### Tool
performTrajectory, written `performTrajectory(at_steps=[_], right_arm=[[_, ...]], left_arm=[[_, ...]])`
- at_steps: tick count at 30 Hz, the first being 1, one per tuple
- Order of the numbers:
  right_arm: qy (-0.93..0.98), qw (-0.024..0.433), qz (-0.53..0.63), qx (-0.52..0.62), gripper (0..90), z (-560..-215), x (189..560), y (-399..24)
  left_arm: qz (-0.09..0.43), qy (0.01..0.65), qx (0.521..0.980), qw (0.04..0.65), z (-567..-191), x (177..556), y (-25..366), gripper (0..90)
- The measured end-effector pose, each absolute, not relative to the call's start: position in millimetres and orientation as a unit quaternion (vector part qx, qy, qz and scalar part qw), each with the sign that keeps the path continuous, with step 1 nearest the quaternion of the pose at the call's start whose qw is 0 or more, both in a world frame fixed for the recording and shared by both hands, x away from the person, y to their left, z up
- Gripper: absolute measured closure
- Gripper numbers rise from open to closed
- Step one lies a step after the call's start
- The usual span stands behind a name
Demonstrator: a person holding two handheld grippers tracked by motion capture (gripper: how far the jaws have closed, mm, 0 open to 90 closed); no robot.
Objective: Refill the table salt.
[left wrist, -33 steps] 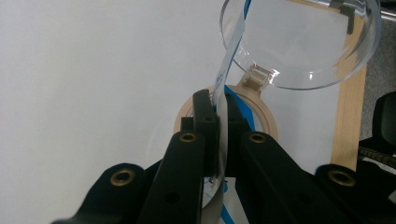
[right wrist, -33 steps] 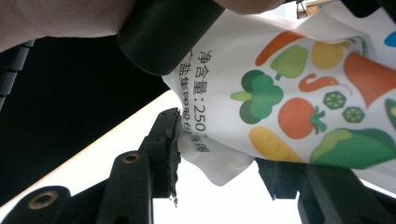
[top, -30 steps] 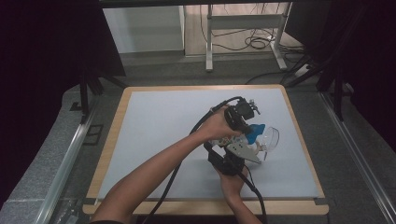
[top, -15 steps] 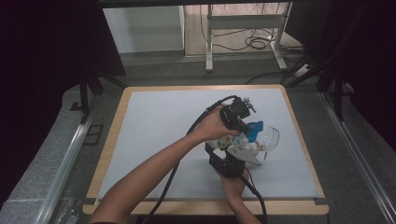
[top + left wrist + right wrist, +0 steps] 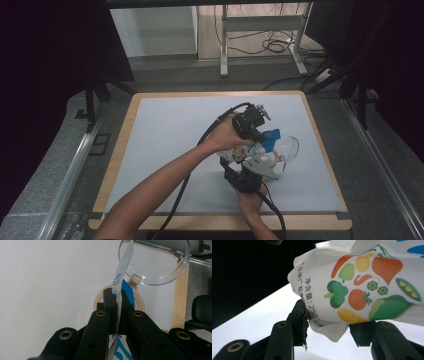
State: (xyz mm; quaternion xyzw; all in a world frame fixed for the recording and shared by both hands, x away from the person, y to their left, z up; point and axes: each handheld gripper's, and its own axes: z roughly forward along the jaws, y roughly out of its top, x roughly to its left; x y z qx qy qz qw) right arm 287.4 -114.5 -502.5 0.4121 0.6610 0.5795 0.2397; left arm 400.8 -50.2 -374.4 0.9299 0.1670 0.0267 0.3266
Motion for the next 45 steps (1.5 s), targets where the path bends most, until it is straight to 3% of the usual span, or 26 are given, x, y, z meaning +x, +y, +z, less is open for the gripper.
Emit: performTrajectory(at_steps=[45], right_arm=[[0.686, 0.254, 0.548, 0.405, 53.7, -519, 275, -131]], left_arm=[[0.015, 0.195, 0.911, 0.363, -373, 400, -24, 89.4]])
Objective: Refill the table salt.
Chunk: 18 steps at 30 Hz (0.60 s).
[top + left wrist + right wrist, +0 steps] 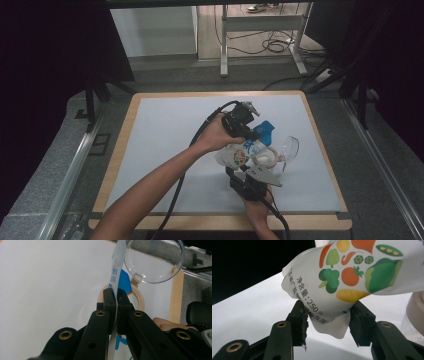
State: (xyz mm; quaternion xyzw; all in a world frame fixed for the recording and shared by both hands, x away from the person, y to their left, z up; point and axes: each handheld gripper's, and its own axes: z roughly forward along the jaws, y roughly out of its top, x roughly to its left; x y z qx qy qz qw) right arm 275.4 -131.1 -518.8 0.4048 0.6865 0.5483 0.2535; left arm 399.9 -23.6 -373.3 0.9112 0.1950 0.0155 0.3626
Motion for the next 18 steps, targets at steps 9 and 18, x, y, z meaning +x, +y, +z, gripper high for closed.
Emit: performTrajectory(at_steps=[9, 18], right_arm=[[0.689, 0.252, 0.541, 0.411, 53.8, -521, 273, -138], [0.693, 0.250, 0.535, 0.414, 53.6, -523, 272, -143]], left_arm=[[0.014, 0.196, 0.909, 0.368, -375, 398, -24, 89.3], [0.012, 0.201, 0.906, 0.373, -375, 396, -22, 89.3]])
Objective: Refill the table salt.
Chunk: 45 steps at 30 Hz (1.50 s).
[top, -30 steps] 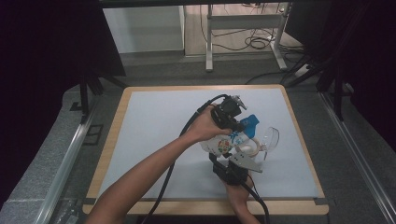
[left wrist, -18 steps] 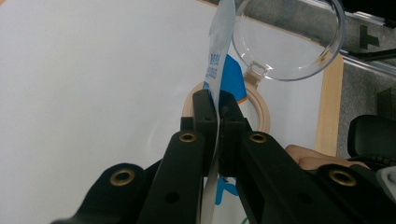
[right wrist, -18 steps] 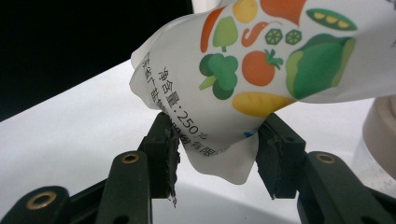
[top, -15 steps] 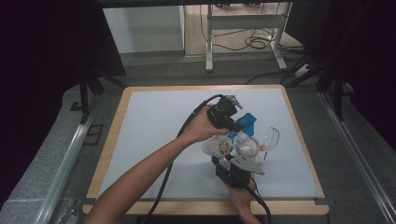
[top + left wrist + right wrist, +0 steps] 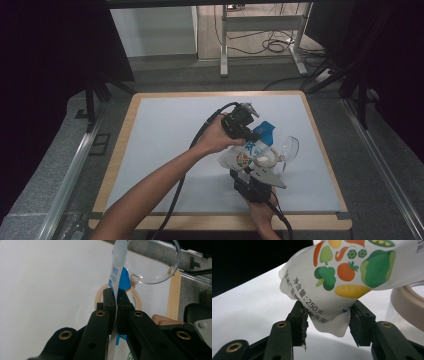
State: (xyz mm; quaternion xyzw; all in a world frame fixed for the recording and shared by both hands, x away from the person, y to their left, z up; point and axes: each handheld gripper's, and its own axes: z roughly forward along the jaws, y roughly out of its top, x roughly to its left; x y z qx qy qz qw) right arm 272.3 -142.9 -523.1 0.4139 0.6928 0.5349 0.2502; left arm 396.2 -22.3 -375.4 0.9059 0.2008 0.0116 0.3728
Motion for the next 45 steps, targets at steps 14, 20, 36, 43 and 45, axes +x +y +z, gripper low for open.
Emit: performTrajectory(at_steps=[14, 20, 36, 43, 45], right_arm=[[0.701, 0.251, 0.522, 0.417, 52.8, -526, 273, -144], [0.703, 0.255, 0.520, 0.413, 52.5, -526, 272, -143], [0.710, 0.257, 0.512, 0.409, 51.6, -528, 270, -146], [0.715, 0.259, 0.508, 0.404, 50.7, -529, 268, -145], [0.716, 0.258, 0.508, 0.404, 50.3, -529, 268, -145]], left_arm=[[-0.020, 0.207, 0.896, 0.392, -378, 397, -12, 89.5], [-0.017, 0.206, 0.892, 0.402, -377, 395, -6, 89.6], [-0.012, 0.219, 0.872, 0.439, -379, 388, 14, 89.6], [-0.004, 0.231, 0.862, 0.451, -381, 388, 25, 89.6], [-0.001, 0.234, 0.859, 0.455, -382, 388, 28, 89.5]])
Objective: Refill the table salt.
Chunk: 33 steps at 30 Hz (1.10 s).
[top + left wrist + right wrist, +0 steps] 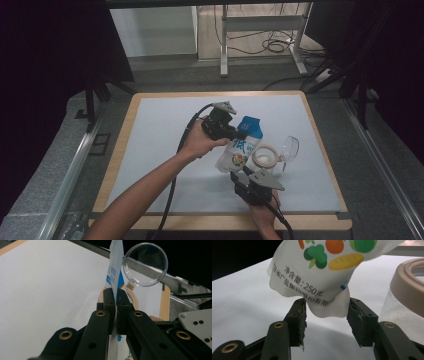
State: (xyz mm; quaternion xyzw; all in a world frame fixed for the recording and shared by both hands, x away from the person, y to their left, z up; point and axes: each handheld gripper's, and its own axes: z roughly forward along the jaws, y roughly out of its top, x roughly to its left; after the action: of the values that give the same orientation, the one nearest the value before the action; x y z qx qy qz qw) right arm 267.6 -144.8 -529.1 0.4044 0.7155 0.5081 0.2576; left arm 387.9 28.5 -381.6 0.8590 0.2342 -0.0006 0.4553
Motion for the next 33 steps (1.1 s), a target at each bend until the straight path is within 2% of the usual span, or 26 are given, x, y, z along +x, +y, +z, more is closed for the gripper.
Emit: performTrajectory(at_steps=[22, 33], right_arm=[[0.721, 0.258, 0.506, 0.397, 48.8, -530, 264, -143], [0.717, 0.260, 0.511, 0.396, 48.7, -529, 263, -145]], left_arm=[[0.034, 0.250, 0.825, 0.506, -392, 378, 69, 89.3], [0.042, 0.267, 0.817, 0.508, -402, 377, 89, 89.7]])
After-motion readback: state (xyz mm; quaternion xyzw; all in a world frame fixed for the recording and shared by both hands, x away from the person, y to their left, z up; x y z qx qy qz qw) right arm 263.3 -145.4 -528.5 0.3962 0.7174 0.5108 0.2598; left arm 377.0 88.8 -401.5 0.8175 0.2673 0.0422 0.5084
